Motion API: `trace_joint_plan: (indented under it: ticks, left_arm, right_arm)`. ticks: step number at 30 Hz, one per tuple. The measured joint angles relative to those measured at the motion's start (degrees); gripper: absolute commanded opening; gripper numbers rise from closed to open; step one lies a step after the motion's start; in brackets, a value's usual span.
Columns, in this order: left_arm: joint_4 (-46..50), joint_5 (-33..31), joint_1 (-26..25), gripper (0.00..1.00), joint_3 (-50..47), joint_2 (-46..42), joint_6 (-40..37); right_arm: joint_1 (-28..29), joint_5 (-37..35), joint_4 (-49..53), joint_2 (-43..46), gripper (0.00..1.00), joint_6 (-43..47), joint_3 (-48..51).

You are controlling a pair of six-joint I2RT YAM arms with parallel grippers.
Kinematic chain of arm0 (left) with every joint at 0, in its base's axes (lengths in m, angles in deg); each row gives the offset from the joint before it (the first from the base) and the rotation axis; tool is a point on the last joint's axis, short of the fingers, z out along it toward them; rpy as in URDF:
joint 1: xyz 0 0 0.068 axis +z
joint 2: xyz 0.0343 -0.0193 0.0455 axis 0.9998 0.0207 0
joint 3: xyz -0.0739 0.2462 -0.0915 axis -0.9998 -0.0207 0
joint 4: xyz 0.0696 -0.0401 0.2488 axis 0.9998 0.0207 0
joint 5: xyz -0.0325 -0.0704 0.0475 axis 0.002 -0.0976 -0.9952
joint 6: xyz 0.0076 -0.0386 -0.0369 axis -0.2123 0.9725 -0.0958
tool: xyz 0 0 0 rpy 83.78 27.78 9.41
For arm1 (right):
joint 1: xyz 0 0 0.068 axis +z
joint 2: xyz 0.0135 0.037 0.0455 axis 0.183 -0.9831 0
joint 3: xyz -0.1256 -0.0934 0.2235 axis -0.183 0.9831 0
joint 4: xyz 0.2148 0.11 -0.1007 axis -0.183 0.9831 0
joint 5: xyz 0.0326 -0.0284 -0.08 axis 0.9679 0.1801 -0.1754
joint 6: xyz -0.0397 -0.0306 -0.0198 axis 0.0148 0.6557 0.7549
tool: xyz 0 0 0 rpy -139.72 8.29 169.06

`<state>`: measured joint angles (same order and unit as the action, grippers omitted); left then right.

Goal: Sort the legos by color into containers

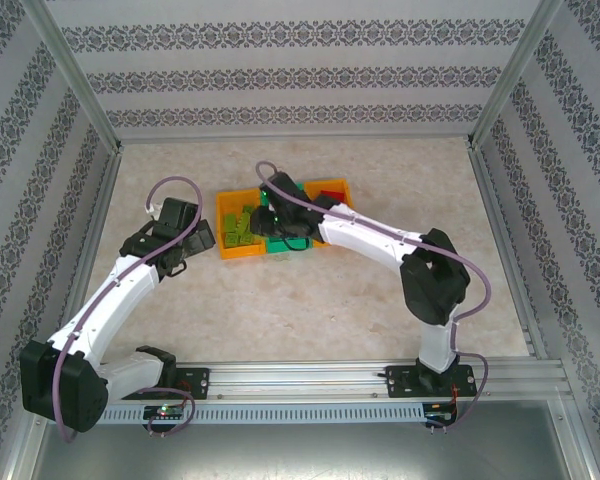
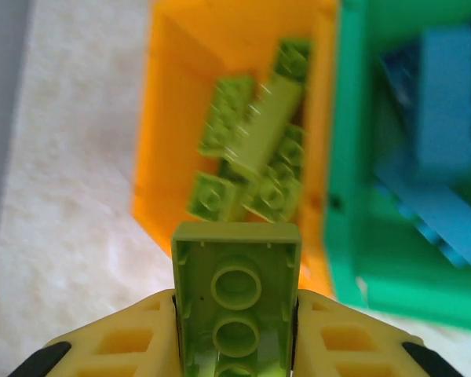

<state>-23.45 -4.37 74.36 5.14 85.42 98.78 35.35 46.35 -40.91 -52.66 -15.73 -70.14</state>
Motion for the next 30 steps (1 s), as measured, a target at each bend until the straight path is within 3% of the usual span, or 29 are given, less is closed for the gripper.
trace_joint_plan:
  ticks: [4, 12, 15, 17, 21, 25, 30]
  left_arm:
    - [0.17, 0.17, 0.20, 0.99, -1.55, 0.02, 0.66]
    - [0.68, 0.17, 0.35, 0.99, -2.14, 0.02, 1.55]
    - [0.70, 0.17, 0.35, 0.99, -2.14, 0.02, 2.08]
    - [0.79, 0.17, 0.35, 0.99, -2.14, 0.02, 2.38]
    - [0.87, 0.17, 0.35, 0.99, -2.14, 0.02, 2.75]
    - [1.11, 0.07, 0.35, 0.99, -2.14, 0.02, 3.04]
    - [1.57, -3.69, 0.35, 0.99, -2.14, 0.02, 1.62]
  right_arm:
    - [-1.84, 4.17, -1.38, -6.10, 0.29, 1.14, -8.24]
    - [-4.57, 8.90, -0.74, -15.10, 0.39, 1.51, -15.50]
    - [-5.07, 9.84, -0.22, -16.65, 0.52, 1.77, -16.65]
    - [-5.42, 10.47, 0.13, -17.22, 0.74, 1.75, -17.55]
    - [-5.55, 11.37, 0.07, -17.16, 0.92, 2.99, -18.27]
    - [-5.53, 11.10, -0.57, -14.12, 0.98, 5.07, -14.73]
    - [-5.68, 0.48, -1.44, 3.45, 0.98, 12.70, 3.85]
